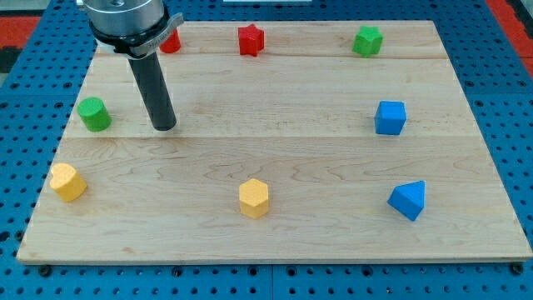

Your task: Move the red star along with the red circle slightly left

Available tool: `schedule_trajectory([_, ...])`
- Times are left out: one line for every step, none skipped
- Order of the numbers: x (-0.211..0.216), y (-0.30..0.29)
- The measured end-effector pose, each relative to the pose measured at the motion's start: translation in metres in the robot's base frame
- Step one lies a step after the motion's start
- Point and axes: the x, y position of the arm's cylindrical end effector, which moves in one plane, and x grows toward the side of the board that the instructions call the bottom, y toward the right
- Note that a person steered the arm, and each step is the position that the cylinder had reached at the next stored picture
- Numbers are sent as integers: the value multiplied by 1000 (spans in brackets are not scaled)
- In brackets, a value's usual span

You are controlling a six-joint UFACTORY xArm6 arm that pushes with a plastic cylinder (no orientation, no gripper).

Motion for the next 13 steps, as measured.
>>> schedule_trajectory([-1, 16])
schedule_trajectory([-33, 114])
schedule_trajectory([-45, 155])
schedule_trajectory([-45, 159])
schedule_trajectory([-45, 159])
schedule_trajectory([-45, 158])
schedule_trajectory([-48, 158])
schedule_trajectory([-122, 165])
schedule_trajectory([-150, 168])
schedule_trajectory([-159, 159])
schedule_trajectory([-174, 137])
schedule_trajectory([-185, 161])
schedule_trajectory([-198, 131])
